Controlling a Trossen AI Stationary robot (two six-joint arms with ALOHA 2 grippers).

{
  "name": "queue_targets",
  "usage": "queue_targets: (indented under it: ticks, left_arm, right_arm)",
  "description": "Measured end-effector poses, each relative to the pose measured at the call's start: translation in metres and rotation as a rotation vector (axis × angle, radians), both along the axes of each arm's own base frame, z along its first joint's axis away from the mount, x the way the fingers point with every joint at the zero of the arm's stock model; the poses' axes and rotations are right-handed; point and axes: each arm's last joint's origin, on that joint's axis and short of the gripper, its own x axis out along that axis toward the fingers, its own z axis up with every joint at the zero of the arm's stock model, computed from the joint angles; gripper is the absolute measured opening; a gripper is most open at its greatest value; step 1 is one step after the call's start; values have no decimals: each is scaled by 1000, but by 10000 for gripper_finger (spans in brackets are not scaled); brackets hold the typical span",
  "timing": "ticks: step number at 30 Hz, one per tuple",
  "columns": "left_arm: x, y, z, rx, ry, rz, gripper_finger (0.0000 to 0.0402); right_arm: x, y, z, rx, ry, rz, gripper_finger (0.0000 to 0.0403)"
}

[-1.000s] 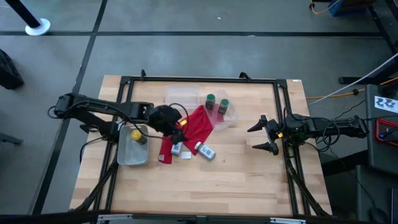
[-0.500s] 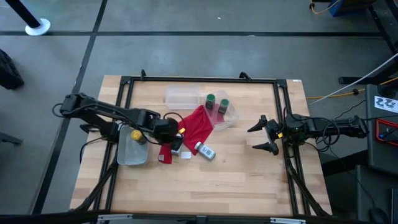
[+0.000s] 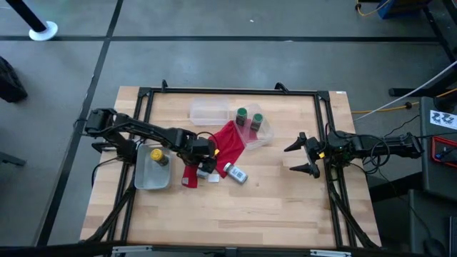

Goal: Sort spices by type
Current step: Put the left white seasoning bottle into the left transparent bin

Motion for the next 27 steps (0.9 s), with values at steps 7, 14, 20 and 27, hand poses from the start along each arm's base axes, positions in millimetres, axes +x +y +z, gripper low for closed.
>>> queue_targets:
  ticks: [7,14,20,27]
  left_arm:
    - [6,11,-12,32,25,3,276]
    - [10,14,-26,41,66,-1,276]
    - [12,14,-33,67,81,-89,276]
    - [16,20,-32,92,39,-149,271]
  right_arm:
    - [0,0,0,0,1,0,395]
    - [0,0,0,0,1,1,395]
    - [0,0,0,0,0,0,395]
    - [0,0,0,-1,-2,-3,395]
